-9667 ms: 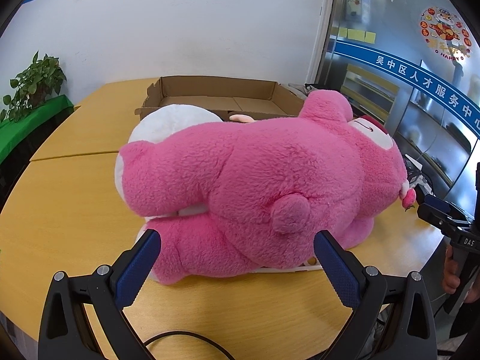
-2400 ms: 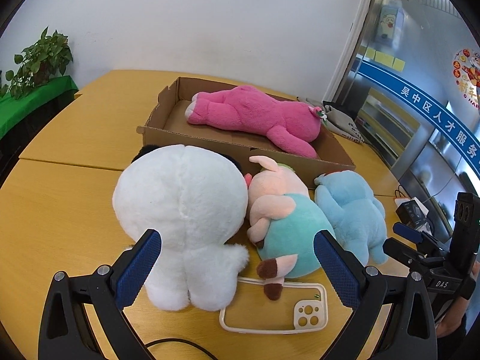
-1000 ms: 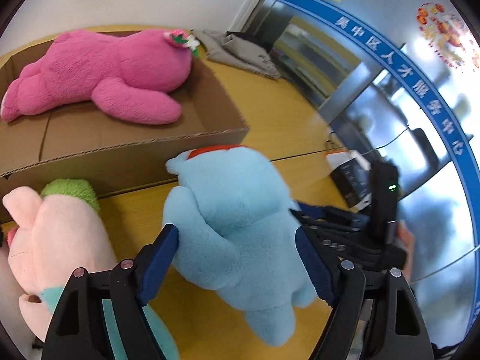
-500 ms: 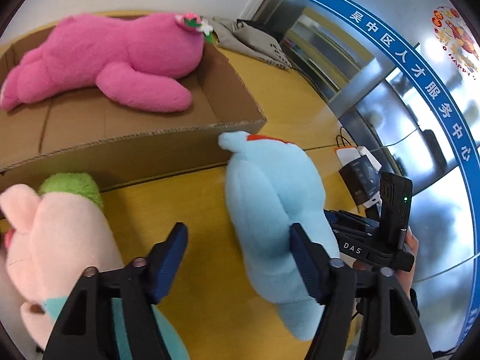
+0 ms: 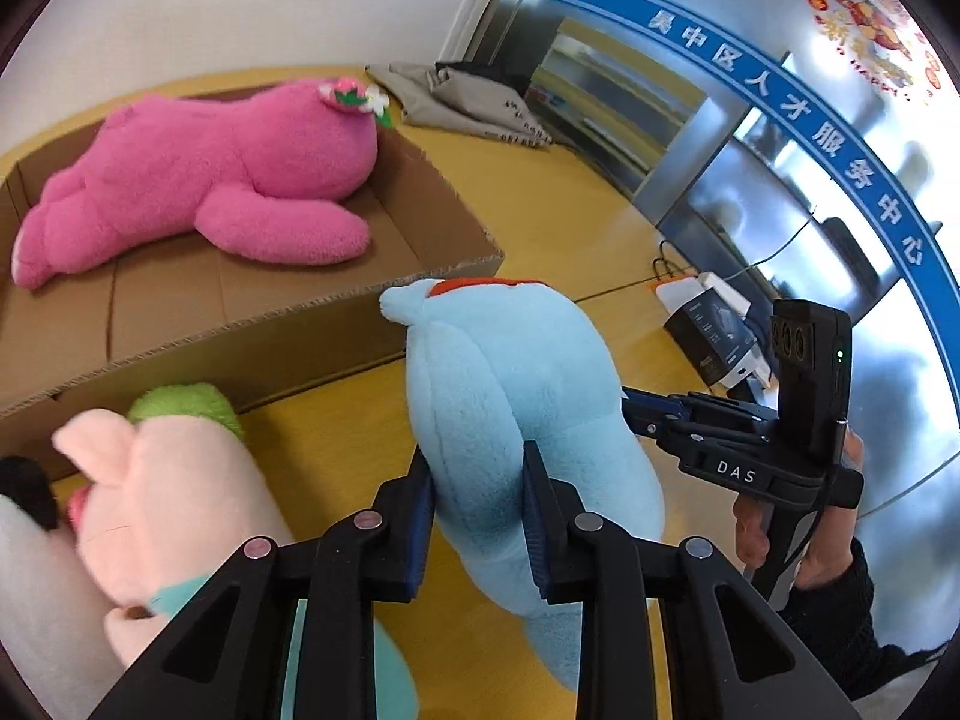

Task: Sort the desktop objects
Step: 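Carry the light-blue bear with the right tool into the box beside the pink bear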

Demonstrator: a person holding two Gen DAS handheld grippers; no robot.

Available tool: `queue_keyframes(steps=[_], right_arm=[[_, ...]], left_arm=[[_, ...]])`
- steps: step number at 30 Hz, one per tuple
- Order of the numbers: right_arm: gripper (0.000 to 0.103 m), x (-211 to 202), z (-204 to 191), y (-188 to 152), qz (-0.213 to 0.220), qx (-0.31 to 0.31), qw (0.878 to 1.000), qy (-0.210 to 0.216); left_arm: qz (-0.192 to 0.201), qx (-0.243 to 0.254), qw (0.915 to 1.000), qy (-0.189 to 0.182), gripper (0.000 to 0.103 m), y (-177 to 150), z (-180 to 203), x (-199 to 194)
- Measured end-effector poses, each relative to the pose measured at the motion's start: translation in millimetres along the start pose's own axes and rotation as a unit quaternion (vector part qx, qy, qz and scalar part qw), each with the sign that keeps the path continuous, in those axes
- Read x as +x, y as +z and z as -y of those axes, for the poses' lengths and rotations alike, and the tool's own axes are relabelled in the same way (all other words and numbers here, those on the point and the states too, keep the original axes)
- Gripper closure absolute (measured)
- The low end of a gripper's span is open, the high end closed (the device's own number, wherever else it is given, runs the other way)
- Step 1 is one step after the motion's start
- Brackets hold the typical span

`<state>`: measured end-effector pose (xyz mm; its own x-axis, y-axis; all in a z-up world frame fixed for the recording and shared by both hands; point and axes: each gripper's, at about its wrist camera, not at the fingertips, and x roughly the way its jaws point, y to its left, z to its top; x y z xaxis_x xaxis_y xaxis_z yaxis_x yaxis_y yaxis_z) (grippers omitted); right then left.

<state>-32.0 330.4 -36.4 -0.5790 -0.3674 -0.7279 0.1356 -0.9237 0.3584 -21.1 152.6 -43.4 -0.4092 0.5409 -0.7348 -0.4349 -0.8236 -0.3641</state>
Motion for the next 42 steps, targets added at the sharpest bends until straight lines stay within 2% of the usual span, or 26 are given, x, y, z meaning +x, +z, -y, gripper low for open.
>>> queue_keyframes(steps=[7, 9, 10, 11, 12, 13, 16, 19, 21, 23, 24, 27, 30, 32, 34, 36, 37, 38, 39, 41, 42], right_arm=[[0.084, -22.8, -58.6, 31.1, 0.048, -0.035, 0.998, 0.027], [0.086, -29.7, -78.6, 42.3, 0.064, -0.040, 0.996, 0.047], [0.090, -33.0, -88.3, 47.8, 0.072, -0.043, 0.995, 0.057], [0.102, -37.4, -101.4, 55.1, 0.083, -0.052, 0.993, 0.073], [0.102, -39.4, -117.9, 63.9, 0.091, -0.069, 0.990, 0.081], [0.102, -38.2, -134.0, 72.5, 0.095, -0.088, 0.989, 0.075], [0.100, -22.7, -173.4, 99.9, 0.099, -0.129, 0.985, 0.057], [0.100, 10.7, -177.4, 113.1, 0.073, -0.103, 0.988, 0.087], [0.087, 36.0, -173.7, 105.5, 0.040, -0.090, 0.991, 0.096], [0.049, 56.3, -167.6, 91.4, 0.011, -0.074, 0.992, 0.098], [0.044, 66.9, -162.9, 82.2, -0.006, -0.062, 0.993, 0.099], [0.043, 81.9, -151.7, 63.5, -0.026, -0.011, 0.990, 0.140], [0.043, 79.0, -152.1, 61.9, -0.022, 0.016, 0.983, 0.183], [0.034, 76.5, -158.6, 63.3, -0.024, 0.014, 0.980, 0.199], [0.028, 78.4, -167.3, 64.6, -0.034, 0.001, 0.981, 0.193], [0.028, 85.7, -170.6, 62.6, -0.046, 0.001, 0.980, 0.195], [0.031, 90.1, -171.2, 61.1, -0.052, 0.003, 0.979, 0.198], [0.056, 94.4, -171.8, 59.5, -0.058, 0.006, 0.978, 0.201], [0.071, 96.4, -173.1, 58.8, -0.059, 0.006, 0.977, 0.203], [0.071, 96.3, -177.2, 59.2, -0.055, 0.000, 0.977, 0.208], [0.071, 97.5, -179.3, 59.4, -0.057, -0.003, 0.975, 0.213]], left_arm=[[0.078, -0.002, 0.9970, 0.005, 0.075, 4.3, -20.9, -71.1], [0.104, -0.008, 0.9945, 0.002, 0.076, 7.2, -33.7, -93.6], [0.117, -0.012, 0.9930, 0.000, 0.076, 9.0, -40.8, -104.9], [0.131, -0.016, 0.9912, -0.013, 0.077, 11.6, -49.2, -117.3], [0.142, -0.017, 0.9894, -0.026, 0.077, 15.0, -57.0, -128.3], [0.150, -0.013, 0.9885, -0.017, 0.078, 18.8, -62.6, -135.4], [0.162, -0.013, 0.9857, 0.044, 0.078, 31.4, -88.9, -144.8], [0.153, -0.051, 0.9856, 0.050, 0.079, 28.2, -131.2, -146.5], [0.153, -0.070, 0.9842, 0.054, 0.080, 17.5, -153.8, -150.0], [0.153, -0.088, 0.9826, 0.057, 0.082, 5.6, -173.7, -153.5], [0.153, -0.095, 0.9820, 0.057, 0.082, 0.0, -180.5, -154.7], [0.154, -0.110, 0.9807, 0.048, 0.083, -14.2, -195.4, -156.9], [0.154, -0.108, 0.9812, 0.042, 0.083, -17.9, -197.2, -156.6], [0.152, -0.104, 0.9821, 0.039, 0.083, -16.7, -195.4, -156.6], [0.148, -0.107, 0.9825, 0.034, 0.080, -13.4, -196.4, -156.0], [0.146, -0.115, 0.9823, 0.021, 0.068, -9.4, -198.4, -155.4], [0.143, -0.114, 0.9830, 0.019, 0.053, -6.3, -197.9, -153.6], [0.137, -0.110, 0.9842, 0.019, 0.038, -3.2, -197.1, -150.9], [0.128, -0.102, 0.9863, 0.022, 0.035, -0.7, -195.4, -146.6], [0.109, -0.083, 0.9903, 0.021, 0.036, 2.2, -190.5, -137.5], [0.104, -0.074, 0.9917, 0.018, 0.042, 2.2, -187.2, -134.5]])
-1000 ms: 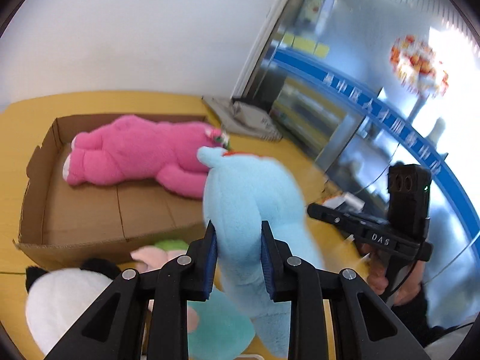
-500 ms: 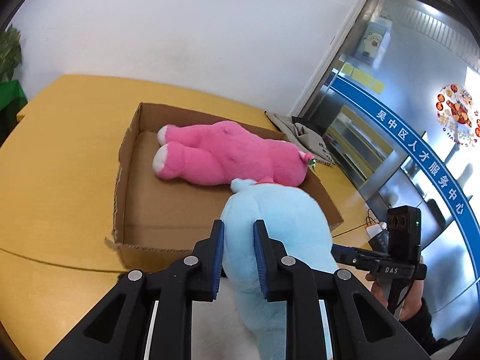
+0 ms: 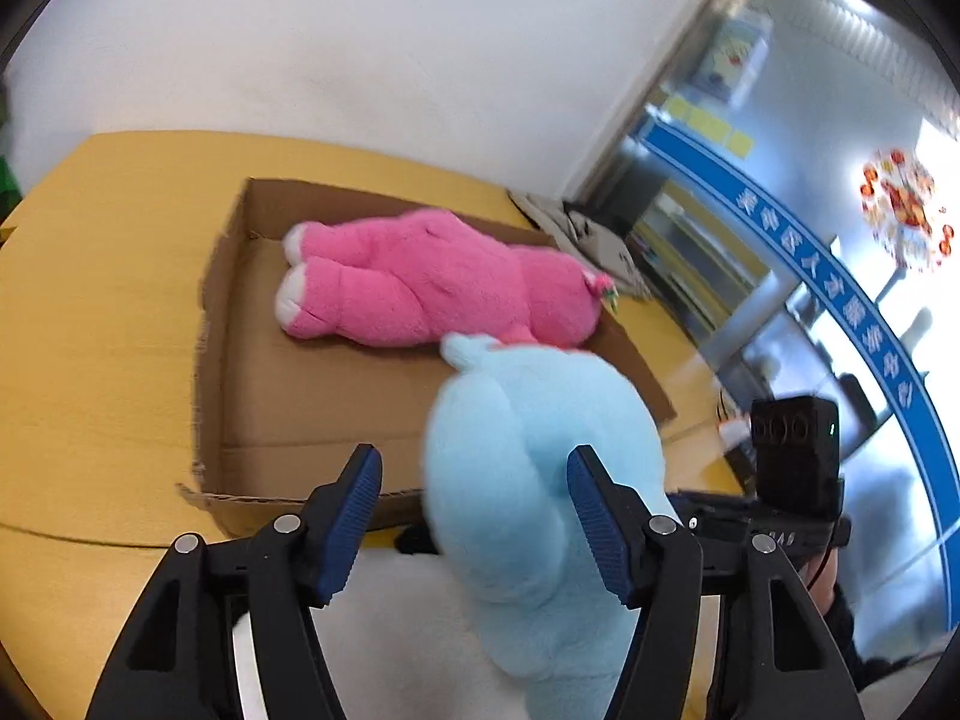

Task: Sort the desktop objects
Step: 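Carry the light-blue bear with the right tool into the box beside the pink bear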

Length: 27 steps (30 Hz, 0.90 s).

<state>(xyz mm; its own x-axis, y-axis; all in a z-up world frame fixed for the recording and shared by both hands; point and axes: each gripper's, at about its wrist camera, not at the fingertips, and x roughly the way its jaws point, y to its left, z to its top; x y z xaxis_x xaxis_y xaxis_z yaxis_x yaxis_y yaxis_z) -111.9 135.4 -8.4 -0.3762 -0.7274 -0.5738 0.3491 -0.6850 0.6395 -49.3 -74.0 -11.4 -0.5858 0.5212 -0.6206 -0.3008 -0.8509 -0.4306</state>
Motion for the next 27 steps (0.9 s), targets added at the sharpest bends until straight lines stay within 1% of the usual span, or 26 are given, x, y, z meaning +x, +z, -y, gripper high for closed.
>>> queue_keyframes(steps=[1, 3, 5, 8, 13, 15, 18, 20, 22, 25, 27], right_arm=[[0.072, 2.2, -0.8, 0.2, -0.004, -0.001, 1.000, 0.005], [0.073, 3.0, -0.9, -1.8, -0.006, 0.001, 1.000, 0.009], [0.078, 0.2, 0.1, -0.8, 0.005, 0.004, 1.000, 0.012], [0.082, -11.7, -6.1, 1.7, 0.028, -0.003, 0.999, 0.019], [0.082, -17.0, -27.5, 15.7, 0.041, -0.040, 0.998, 0.020], [0.082, -18.2, -35.6, 25.8, 0.049, -0.055, 0.997, 0.018], [0.082, -23.0, -51.0, 51.8, 0.066, -0.081, 0.994, 0.013], [0.082, -20.1, -59.7, 75.1, 0.073, -0.101, 0.992, 0.001], [0.082, -15.0, -67.6, 99.7, 0.079, -0.120, 0.990, -0.014], [0.082, -3.5, -76.6, 134.9, 0.082, -0.146, 0.985, -0.036], [0.082, 20.6, -70.2, 148.4, 0.061, -0.147, 0.986, -0.049]], left_arm=[[-0.005, 0.009, 0.9999, -0.004, 0.058, -1.1, 3.3, 2.8], [-0.004, 0.015, 0.9999, 0.000, 0.075, -1.1, 6.1, 1.1], [0.000, 0.016, 0.9998, 0.005, 0.075, -1.0, 7.0, -3.2], [0.009, 0.014, 0.9999, 0.001, 0.076, -5.1, 6.5, -13.2], [0.062, 0.009, 0.9979, -0.015, 0.077, 2.1, 4.1, -37.2], [0.088, 0.012, 0.9959, -0.017, 0.077, 11.2, 3.0, -43.9], [0.131, 0.018, 0.9911, -0.018, 0.077, 33.0, -0.6, -50.3], [0.144, 0.022, 0.9892, -0.011, 0.077, 51.5, -6.1, -48.2], [0.151, 0.022, 0.9882, 0.003, 0.077, 70.3, -15.1, -40.9], [0.147, 0.023, 0.9882, 0.037, 0.077, 88.7, -33.9, -20.4], [0.122, 0.014, 0.9910, 0.054, 0.077, 88.1, -50.9, -2.0]])
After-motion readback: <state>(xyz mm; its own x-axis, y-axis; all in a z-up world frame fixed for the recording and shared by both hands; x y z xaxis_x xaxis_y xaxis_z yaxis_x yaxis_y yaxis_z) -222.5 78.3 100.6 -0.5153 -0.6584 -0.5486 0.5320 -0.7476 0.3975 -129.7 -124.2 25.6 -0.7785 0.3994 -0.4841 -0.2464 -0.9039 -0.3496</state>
